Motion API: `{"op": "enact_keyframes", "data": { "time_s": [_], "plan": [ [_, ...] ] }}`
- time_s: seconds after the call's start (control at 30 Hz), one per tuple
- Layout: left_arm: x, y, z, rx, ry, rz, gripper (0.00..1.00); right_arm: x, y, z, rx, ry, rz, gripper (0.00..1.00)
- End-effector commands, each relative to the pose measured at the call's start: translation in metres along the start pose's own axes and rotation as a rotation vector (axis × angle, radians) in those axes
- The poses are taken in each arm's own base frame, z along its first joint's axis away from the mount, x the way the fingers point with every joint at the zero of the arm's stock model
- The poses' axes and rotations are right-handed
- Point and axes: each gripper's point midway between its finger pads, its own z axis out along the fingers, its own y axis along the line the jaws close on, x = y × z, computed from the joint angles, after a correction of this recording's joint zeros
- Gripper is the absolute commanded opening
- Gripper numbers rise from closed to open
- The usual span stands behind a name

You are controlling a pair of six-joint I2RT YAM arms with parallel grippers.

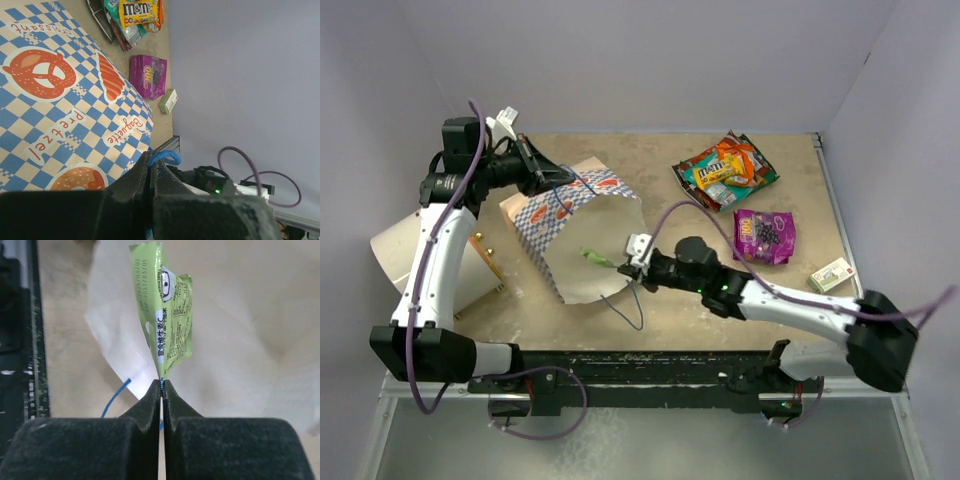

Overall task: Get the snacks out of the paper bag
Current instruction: Take out the snack from the paper bag, then place the snack at the center of the board.

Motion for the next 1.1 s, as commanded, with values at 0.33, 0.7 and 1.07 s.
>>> {"op": "enact_keyframes", "data": {
  "time_s": [0.33,0.7,1.07],
  "plan": [
    [-0.045,0.001,0.020,0.018,-0.113,0.057,0.00,-0.071,-0.091,-0.156,0.548,0.029,0.072,0.00],
    [-0.032,0.001,0.013,0.004,-0.062,0.096,0.00,0.066,-0.206,-0.270,1.224,0.549,0.350,0.00],
    [-0.022,-0.004,0.018,0.029,-0.019,0.106,0.00,0.122,-0.232,-0.328,1.263,0.868,0.376,0.00]
  ]
}}
